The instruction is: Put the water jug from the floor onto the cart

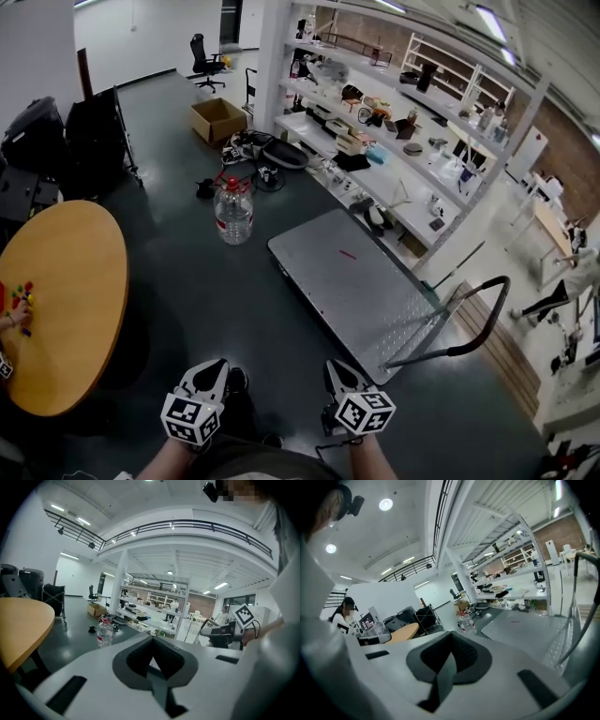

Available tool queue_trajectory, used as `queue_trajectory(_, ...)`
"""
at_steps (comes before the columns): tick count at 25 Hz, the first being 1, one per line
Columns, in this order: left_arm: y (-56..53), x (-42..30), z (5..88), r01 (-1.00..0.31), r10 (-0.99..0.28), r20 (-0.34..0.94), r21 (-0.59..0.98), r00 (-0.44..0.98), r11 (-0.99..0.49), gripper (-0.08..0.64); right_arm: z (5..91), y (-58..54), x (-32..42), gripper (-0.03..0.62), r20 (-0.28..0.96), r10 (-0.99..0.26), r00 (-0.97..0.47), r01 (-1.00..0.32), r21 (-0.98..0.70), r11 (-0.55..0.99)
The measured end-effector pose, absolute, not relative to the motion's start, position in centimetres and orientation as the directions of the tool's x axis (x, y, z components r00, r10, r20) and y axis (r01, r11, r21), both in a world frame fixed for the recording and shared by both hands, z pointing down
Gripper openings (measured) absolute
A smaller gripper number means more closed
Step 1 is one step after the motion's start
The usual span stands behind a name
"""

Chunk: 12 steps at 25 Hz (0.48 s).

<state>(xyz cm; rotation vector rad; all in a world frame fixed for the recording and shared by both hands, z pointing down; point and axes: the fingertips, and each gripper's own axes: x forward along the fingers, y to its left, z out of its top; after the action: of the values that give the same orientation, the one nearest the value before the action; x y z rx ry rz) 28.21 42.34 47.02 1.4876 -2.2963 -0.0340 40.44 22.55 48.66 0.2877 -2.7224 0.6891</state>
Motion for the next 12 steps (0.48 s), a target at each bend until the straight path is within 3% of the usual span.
queue_trajectory(12,35.8,9.5,46.3,-0.885,-0.894,0.289,0.221,-0.341,0.409,0.005,48.2,15.9,22.8,-0.009,0.362,-0.186,-0.914,-0.338,-0.423,0.840)
